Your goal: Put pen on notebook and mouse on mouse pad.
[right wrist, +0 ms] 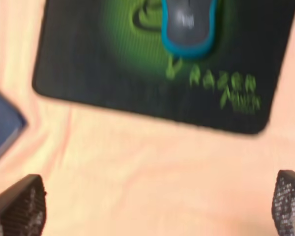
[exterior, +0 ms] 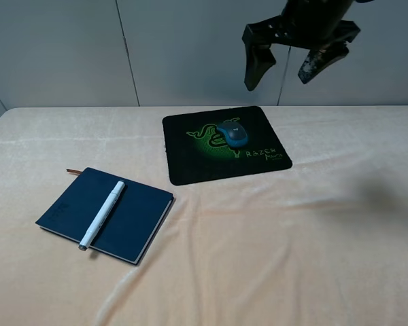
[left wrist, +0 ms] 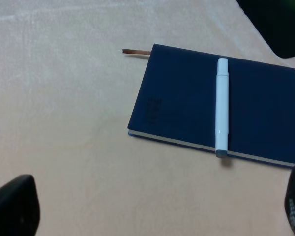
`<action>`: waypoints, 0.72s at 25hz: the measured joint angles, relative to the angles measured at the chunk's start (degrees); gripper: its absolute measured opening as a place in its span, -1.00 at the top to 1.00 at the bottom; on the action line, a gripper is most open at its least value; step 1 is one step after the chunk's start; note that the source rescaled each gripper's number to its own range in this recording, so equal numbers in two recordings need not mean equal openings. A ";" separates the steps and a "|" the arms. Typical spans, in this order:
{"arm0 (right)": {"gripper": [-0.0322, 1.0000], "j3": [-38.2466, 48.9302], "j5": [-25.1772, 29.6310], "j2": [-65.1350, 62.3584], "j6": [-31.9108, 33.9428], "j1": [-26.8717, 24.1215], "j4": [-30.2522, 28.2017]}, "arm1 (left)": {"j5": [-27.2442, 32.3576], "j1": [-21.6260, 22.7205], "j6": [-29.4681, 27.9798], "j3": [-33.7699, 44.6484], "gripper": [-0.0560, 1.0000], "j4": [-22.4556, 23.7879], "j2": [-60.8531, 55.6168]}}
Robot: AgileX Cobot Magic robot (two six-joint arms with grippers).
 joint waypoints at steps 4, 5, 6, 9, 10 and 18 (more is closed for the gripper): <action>-1.00 10.23 0.07 -9.91 0.00 0.00 0.00 | 0.00 0.00 0.00 0.00 -1.00 0.00 0.00; -1.00 12.29 0.13 -12.06 0.00 0.00 0.00 | 0.00 0.00 0.00 0.00 -1.00 0.00 0.00; -1.00 14.70 0.13 -14.64 0.00 0.00 0.00 | 0.00 0.00 0.00 0.00 -1.00 0.00 0.00; -1.00 20.93 0.13 -21.78 0.00 0.00 0.00 | 0.00 0.00 0.00 0.00 -1.00 0.00 0.00; -1.00 22.62 0.13 -23.84 0.00 0.00 0.00 | 0.00 0.00 0.00 0.00 -1.00 0.00 0.00; -1.00 36.26 0.24 -41.79 0.10 0.00 0.00 | 0.00 0.00 0.00 0.00 -1.00 0.00 0.00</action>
